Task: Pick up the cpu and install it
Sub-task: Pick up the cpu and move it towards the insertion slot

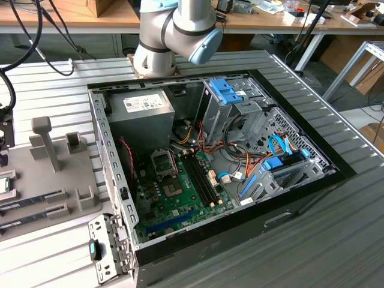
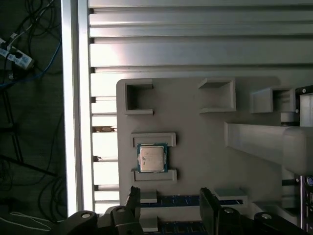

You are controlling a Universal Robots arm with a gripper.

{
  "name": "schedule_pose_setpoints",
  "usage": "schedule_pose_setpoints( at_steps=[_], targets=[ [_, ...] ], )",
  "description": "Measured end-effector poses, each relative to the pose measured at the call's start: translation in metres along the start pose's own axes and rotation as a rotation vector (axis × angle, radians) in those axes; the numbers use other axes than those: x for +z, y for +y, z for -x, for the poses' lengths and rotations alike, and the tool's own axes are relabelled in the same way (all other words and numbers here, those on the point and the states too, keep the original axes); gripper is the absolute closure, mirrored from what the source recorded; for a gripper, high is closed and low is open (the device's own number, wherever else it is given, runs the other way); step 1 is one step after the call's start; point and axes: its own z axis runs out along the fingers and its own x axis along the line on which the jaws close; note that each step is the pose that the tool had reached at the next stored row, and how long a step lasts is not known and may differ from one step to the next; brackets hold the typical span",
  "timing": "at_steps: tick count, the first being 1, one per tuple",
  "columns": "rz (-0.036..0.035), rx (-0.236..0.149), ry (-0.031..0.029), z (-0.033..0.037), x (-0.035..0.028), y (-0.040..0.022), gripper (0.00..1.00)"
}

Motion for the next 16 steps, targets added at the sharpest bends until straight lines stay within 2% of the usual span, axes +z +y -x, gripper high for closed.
schedule_pose_setpoints(
  at_steps=[16],
  targets=[
    [-0.0005, 0.000, 0.0000, -0.0002, 0.0070, 0.0001, 0.40]
  ],
)
